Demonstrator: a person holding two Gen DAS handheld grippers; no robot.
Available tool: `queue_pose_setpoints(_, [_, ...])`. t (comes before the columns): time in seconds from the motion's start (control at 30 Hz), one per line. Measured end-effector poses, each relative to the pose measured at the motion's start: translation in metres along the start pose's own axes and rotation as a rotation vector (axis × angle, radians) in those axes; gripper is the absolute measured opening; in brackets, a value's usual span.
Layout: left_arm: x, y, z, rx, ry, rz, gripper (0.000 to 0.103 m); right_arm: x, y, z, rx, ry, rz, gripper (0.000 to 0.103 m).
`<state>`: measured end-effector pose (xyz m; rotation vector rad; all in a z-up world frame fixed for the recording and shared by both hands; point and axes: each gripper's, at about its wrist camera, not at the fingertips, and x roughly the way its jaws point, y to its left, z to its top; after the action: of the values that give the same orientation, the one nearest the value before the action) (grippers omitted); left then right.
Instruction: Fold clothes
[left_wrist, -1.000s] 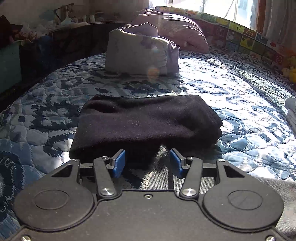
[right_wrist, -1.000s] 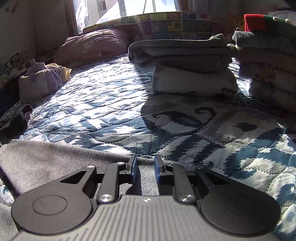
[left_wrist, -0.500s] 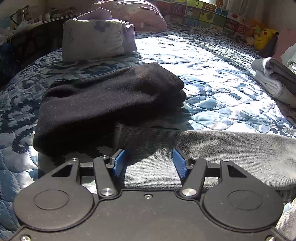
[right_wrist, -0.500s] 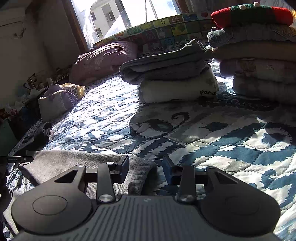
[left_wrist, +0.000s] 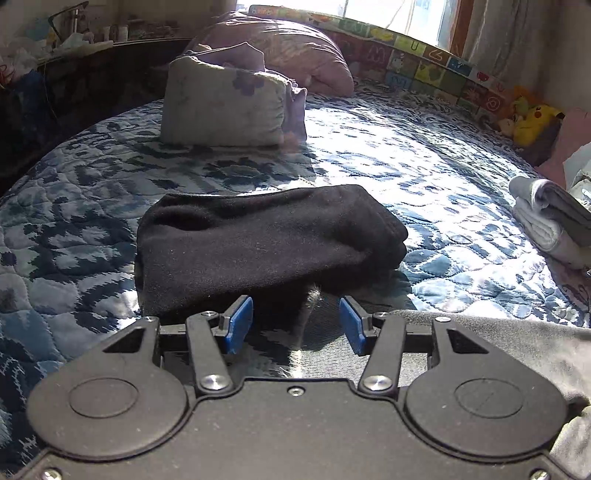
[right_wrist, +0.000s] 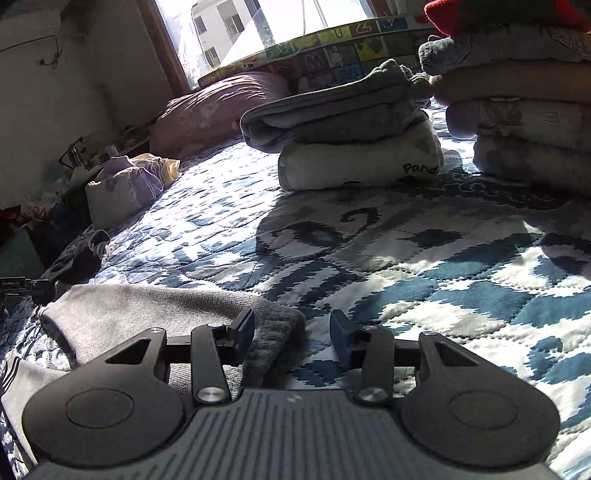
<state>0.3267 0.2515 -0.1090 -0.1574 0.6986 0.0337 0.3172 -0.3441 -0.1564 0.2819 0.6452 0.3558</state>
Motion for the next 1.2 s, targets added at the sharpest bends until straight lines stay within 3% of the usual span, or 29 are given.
queue_pose_setpoints(0.13, [0.023, 0.013, 0.001, 0.066, 0.074, -0.074, 0.048, 0.009, -0.001, 0.002, -0.027, 0.026, 0.042, 0.05])
queue_pose_setpoints(0.27, [0.022, 0.027, 0.012, 0.06, 0.115, -0.208, 0.047, 0.017, -0.002, 0.005, -0.044, 0.047, 0.085, 0.05])
queue_pose_setpoints(0.33, [0.017, 0.032, 0.017, 0.061, 0.135, -0.28, 0.037, 0.019, -0.005, 0.006, -0.035, 0.051, 0.099, 0.05])
queue_pose_setpoints(0.37, [0.015, 0.033, 0.017, 0.066, 0.145, -0.301, 0.037, 0.019, -0.006, 0.007, -0.033, 0.053, 0.105, 0.05])
queue_pose_setpoints(0.47, [0.026, 0.036, 0.015, 0.091, 0.217, -0.28, 0.037, 0.022, -0.006, 0.009, -0.039, 0.059, 0.115, 0.05])
queue_pose_setpoints(0.5, [0.032, 0.039, 0.015, 0.081, 0.234, -0.272, 0.033, 0.023, -0.005, 0.01, -0.045, 0.061, 0.116, 0.05])
queue_pose_setpoints(0.6, [0.05, 0.047, 0.022, 0.01, 0.261, -0.365, 0.031, 0.026, -0.003, 0.011, -0.068, 0.074, 0.127, 0.051])
queue_pose_setpoints(0.77, [0.072, 0.036, 0.037, 0.038, 0.315, -0.424, 0.031, 0.029, -0.006, 0.012, -0.067, 0.086, 0.15, 0.051])
queue_pose_setpoints(0.87, [0.072, 0.028, 0.043, 0.119, 0.341, -0.401, 0.025, 0.032, -0.01, 0.013, -0.042, 0.091, 0.164, 0.053])
queue_pose_setpoints(0.93, [0.065, 0.021, 0.046, 0.178, 0.343, -0.372, 0.009, 0.031, -0.011, 0.012, -0.039, 0.092, 0.176, 0.053])
queue_pose_setpoints(0.97, [0.06, 0.017, 0.047, 0.206, 0.333, -0.361, 0.006, 0.03, -0.01, 0.012, -0.042, 0.096, 0.183, 0.043])
queue_pose_setpoints(1.03, [0.048, 0.008, 0.049, 0.255, 0.303, -0.348, 0.004, 0.028, -0.007, 0.013, -0.057, 0.103, 0.183, 0.028])
queue_pose_setpoints(1.13, [0.031, -0.005, 0.048, 0.322, 0.275, -0.311, 0.004, 0.016, 0.002, 0.012, -0.106, 0.041, 0.17, 0.023])
queue_pose_setpoints(1.2, [0.01, -0.01, 0.044, 0.368, 0.201, -0.328, 0.004, 0.0, 0.011, 0.013, -0.156, -0.031, 0.172, 0.023])
